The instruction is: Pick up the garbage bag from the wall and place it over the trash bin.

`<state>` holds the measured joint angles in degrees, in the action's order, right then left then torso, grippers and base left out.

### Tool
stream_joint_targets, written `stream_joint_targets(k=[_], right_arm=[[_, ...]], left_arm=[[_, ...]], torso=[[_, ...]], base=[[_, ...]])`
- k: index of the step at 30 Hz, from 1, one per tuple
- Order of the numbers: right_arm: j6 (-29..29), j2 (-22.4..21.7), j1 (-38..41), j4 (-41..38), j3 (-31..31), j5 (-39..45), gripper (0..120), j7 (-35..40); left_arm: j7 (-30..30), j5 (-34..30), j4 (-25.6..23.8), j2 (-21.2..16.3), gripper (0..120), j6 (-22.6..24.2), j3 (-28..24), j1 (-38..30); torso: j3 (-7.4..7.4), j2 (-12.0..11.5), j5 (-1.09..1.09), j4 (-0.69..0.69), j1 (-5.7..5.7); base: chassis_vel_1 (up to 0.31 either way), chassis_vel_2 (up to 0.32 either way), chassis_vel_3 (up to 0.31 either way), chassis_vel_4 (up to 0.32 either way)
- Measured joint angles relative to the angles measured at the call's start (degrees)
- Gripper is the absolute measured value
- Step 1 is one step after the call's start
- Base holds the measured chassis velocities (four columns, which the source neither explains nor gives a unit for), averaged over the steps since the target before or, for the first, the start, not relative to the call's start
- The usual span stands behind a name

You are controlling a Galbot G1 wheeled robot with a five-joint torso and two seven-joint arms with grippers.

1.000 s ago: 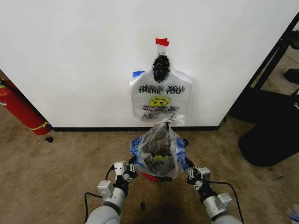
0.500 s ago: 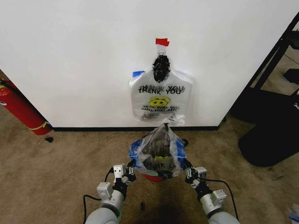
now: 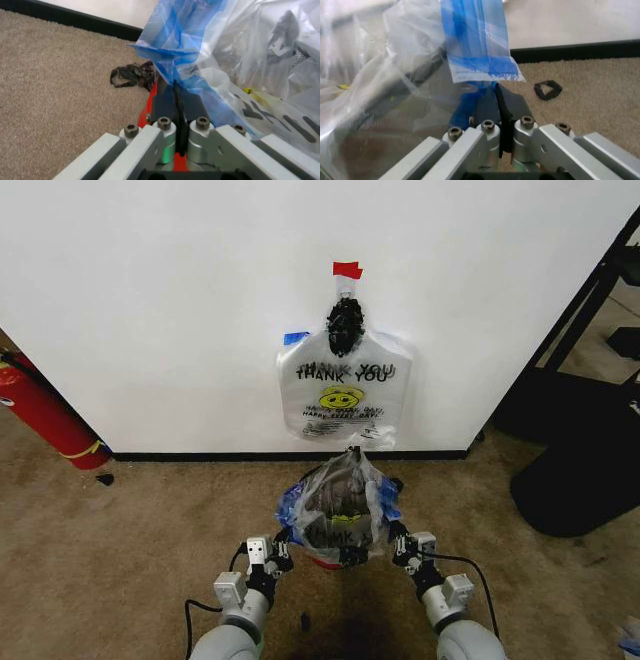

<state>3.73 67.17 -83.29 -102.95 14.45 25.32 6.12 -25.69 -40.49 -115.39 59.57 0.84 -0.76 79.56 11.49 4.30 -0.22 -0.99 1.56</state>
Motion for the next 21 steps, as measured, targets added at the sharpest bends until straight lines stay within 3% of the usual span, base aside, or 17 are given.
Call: stream_joint_targets(k=[21], right_arm=[[-2.9, 0.0, 3.6, 4.3, 0.2, 4.0, 0, -0.5]], left_arm=[[0.8, -1.4, 5.0, 0.6, 0, 0.3, -0.4, -2.9]], torso=[[0.00, 0.0, 0.00, 0.00, 0.00]], base=[[0.000, 0.000, 0.000, 0.000]])
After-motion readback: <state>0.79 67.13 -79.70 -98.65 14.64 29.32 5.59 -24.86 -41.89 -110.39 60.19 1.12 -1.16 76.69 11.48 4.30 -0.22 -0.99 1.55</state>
